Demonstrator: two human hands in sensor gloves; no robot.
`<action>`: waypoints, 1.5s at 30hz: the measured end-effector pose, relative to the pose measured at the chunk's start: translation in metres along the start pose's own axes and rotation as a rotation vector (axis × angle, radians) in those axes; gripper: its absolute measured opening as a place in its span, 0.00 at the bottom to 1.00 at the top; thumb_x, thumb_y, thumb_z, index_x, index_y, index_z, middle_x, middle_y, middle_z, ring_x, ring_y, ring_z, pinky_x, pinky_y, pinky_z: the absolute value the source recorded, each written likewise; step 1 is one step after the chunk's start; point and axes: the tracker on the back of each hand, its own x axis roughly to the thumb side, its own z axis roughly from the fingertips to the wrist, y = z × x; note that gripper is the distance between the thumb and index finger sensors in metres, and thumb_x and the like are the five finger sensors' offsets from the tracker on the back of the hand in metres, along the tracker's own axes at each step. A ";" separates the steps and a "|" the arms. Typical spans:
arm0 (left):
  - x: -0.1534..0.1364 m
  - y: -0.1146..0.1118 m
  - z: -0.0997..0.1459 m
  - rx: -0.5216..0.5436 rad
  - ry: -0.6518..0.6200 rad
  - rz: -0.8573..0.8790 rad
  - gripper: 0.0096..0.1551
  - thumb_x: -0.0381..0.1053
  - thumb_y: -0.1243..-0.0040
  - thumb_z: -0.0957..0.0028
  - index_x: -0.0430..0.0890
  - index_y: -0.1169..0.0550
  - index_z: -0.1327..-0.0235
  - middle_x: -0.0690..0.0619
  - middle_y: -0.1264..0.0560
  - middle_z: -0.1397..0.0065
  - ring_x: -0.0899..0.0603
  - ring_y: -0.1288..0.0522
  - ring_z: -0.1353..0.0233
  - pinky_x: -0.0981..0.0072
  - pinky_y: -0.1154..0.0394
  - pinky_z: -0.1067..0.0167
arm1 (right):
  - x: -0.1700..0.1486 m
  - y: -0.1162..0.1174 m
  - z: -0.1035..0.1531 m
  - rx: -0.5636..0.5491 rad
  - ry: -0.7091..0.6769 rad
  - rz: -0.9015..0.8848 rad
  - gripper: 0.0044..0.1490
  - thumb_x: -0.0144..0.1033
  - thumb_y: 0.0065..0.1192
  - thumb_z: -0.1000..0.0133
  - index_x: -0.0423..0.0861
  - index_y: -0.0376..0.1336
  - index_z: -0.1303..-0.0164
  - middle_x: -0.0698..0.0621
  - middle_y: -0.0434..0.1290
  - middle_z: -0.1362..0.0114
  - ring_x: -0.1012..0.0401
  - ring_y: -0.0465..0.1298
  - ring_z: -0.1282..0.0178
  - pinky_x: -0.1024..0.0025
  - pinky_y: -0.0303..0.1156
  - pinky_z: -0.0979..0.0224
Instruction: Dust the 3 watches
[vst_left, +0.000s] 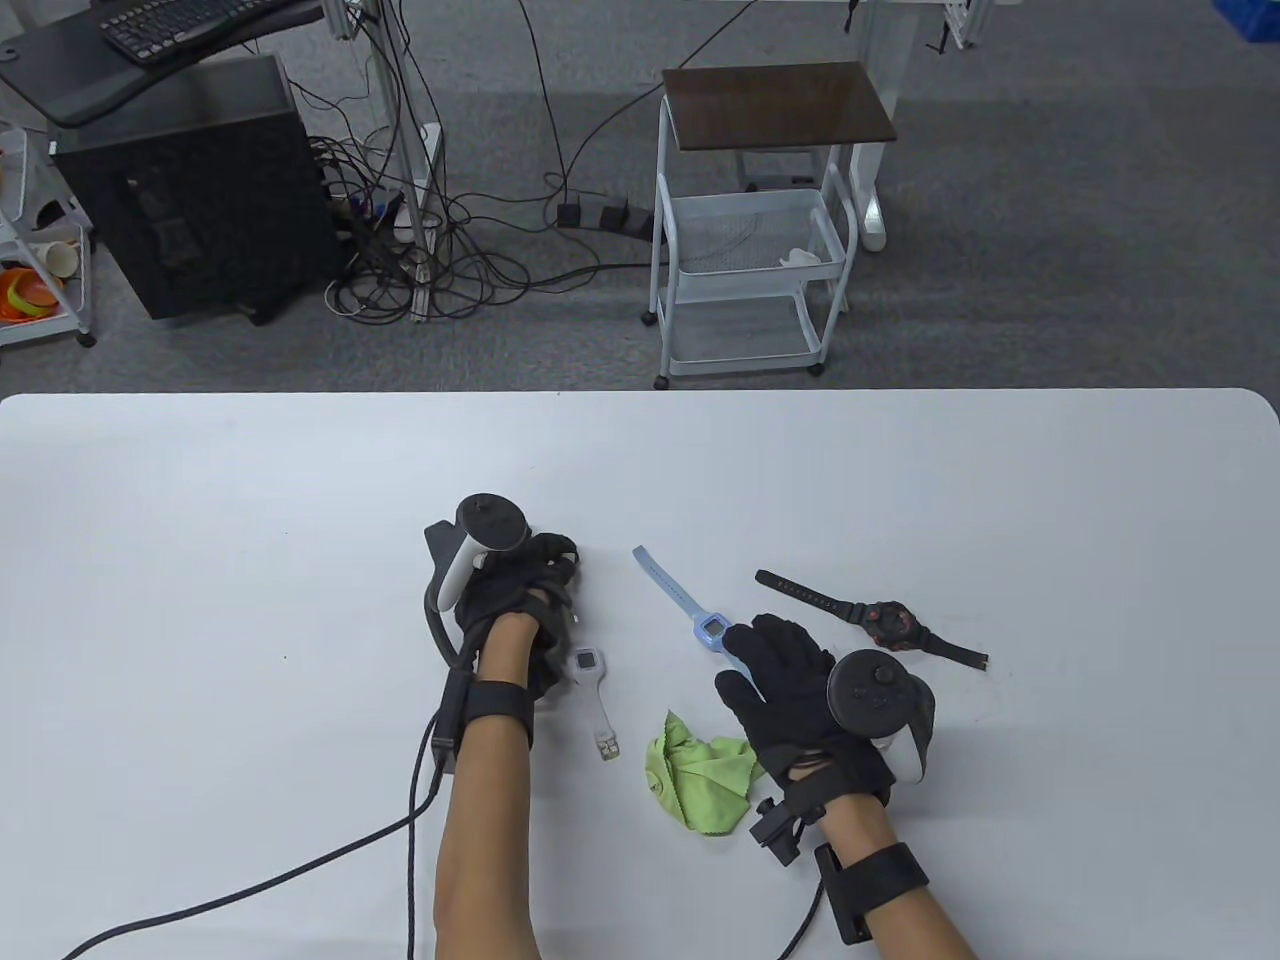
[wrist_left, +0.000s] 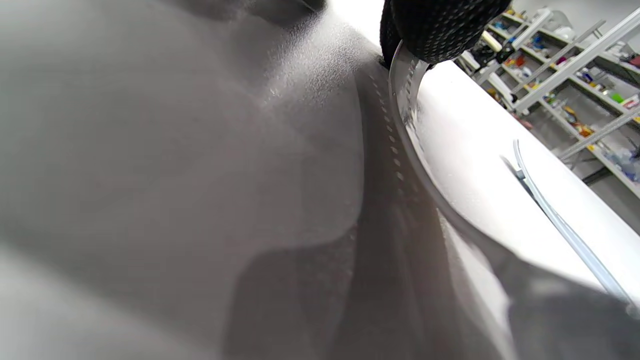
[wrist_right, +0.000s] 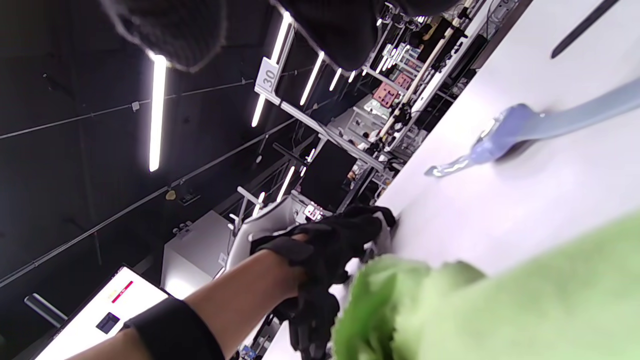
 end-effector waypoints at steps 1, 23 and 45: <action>0.000 0.000 0.000 -0.006 0.005 -0.016 0.28 0.59 0.46 0.40 0.64 0.34 0.26 0.53 0.61 0.13 0.37 0.68 0.15 0.30 0.69 0.28 | 0.000 0.000 0.000 0.000 0.001 -0.002 0.52 0.64 0.53 0.50 0.36 0.56 0.27 0.27 0.47 0.20 0.26 0.41 0.26 0.21 0.30 0.39; 0.008 -0.003 0.072 -0.078 -0.316 0.083 0.39 0.62 0.46 0.40 0.58 0.45 0.18 0.47 0.61 0.14 0.34 0.69 0.16 0.29 0.68 0.29 | -0.005 -0.004 0.002 0.009 0.003 -0.032 0.52 0.63 0.54 0.50 0.35 0.57 0.27 0.27 0.47 0.21 0.26 0.41 0.25 0.21 0.29 0.39; 0.031 -0.045 0.191 -0.026 -0.703 -0.123 0.36 0.61 0.43 0.41 0.60 0.40 0.19 0.46 0.57 0.13 0.33 0.69 0.15 0.28 0.69 0.29 | -0.007 -0.017 0.005 -0.054 -0.100 -0.172 0.50 0.59 0.56 0.49 0.34 0.58 0.29 0.26 0.51 0.21 0.26 0.43 0.25 0.21 0.31 0.38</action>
